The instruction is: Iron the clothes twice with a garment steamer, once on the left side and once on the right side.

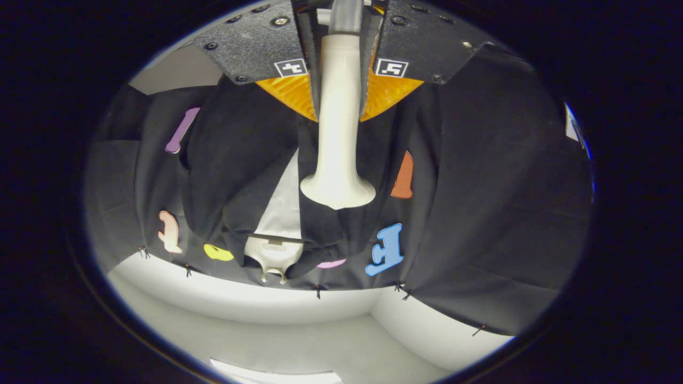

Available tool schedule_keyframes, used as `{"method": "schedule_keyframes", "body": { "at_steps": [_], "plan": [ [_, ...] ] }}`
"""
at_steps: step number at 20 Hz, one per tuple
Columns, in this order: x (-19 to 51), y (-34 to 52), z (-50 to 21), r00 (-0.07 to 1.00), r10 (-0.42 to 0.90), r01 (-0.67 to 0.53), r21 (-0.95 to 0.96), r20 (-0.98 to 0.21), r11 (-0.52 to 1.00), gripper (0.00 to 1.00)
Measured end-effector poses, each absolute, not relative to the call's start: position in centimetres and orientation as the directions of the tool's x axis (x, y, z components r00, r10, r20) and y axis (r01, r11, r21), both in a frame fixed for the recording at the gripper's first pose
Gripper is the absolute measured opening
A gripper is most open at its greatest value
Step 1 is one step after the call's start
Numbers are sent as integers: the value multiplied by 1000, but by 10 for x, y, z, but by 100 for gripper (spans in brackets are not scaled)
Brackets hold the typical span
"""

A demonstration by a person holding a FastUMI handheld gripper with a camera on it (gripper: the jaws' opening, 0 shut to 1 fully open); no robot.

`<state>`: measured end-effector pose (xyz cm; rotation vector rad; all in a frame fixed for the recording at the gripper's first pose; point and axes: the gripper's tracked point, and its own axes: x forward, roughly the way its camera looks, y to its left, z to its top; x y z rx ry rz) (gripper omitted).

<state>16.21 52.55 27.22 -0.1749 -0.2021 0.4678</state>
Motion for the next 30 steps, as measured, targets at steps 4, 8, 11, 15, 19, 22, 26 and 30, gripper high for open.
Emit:
{"method": "schedule_keyframes", "body": {
  "at_steps": [4, 8, 11, 15, 19, 22, 26, 30],
  "plan": [
    [155, 516, 252, 884, 449, -422, -193, 128, 886, 33],
    [147, 511, 220, 888, 453, -432, -190, 81, 882, 33],
    [141, 509, 193, 888, 458, -442, -201, 38, 874, 33],
    [136, 505, 161, 891, 453, -447, -201, -17, 872, 33],
    [132, 500, 118, 889, 448, -458, -197, -93, 867, 33],
    [130, 493, 81, 883, 443, -465, -165, -156, 870, 33],
    [131, 490, 43, 877, 423, -463, -162, -228, 872, 33],
    [123, 477, 6, 863, 401, -458, -138, -308, 878, 33]
  ]
}}
